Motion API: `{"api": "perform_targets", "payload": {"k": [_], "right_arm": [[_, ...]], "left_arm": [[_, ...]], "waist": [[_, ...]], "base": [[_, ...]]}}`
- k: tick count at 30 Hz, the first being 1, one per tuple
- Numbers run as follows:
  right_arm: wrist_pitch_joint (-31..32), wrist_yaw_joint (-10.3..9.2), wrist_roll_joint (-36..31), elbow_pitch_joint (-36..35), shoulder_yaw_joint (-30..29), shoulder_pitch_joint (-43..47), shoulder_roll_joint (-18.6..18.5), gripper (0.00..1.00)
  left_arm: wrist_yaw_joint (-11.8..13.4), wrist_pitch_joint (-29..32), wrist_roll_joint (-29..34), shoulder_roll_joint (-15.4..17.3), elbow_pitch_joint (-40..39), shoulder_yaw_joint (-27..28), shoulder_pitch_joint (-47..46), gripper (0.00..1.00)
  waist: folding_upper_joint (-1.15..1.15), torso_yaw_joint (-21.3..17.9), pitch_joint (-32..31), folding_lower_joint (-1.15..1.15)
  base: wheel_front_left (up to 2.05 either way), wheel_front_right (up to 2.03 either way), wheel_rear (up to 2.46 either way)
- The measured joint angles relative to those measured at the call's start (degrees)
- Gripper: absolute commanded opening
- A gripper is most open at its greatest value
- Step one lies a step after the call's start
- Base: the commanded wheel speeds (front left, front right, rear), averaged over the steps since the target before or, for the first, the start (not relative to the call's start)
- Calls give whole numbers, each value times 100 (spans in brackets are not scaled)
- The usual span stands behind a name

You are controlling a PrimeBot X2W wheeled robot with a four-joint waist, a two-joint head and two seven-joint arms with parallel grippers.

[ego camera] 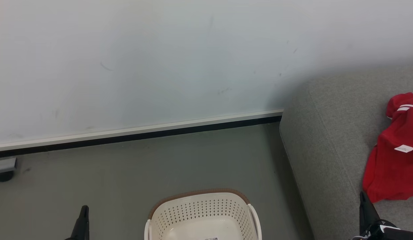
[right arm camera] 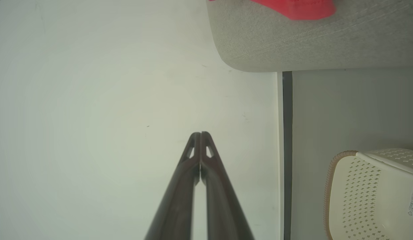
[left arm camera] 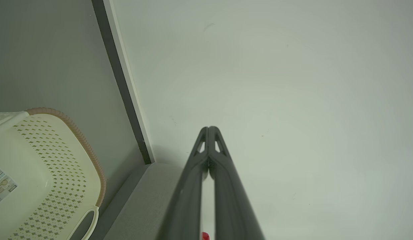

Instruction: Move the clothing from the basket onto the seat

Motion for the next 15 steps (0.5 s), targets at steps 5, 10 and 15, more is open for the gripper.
{"api": "perform_targets", "payload": {"k": [5,10,15], "right_arm": [[0,0,0,-2,-1,0,1,0],[0,0,0,-1,-2,0,1,0],[0,0,0,0,-3,0,2,0]], "left_arm": [[0,0,0,0,0,0,0,0],[0,0,0,0,0,0,0,0],[0,0,0,0,0,0,0,0]], "waist": [[0,0,0,0],[0,0,0,0],[0,0,0,0]], "base": [[0,0,0],[0,0,0],[0,0,0]]}}
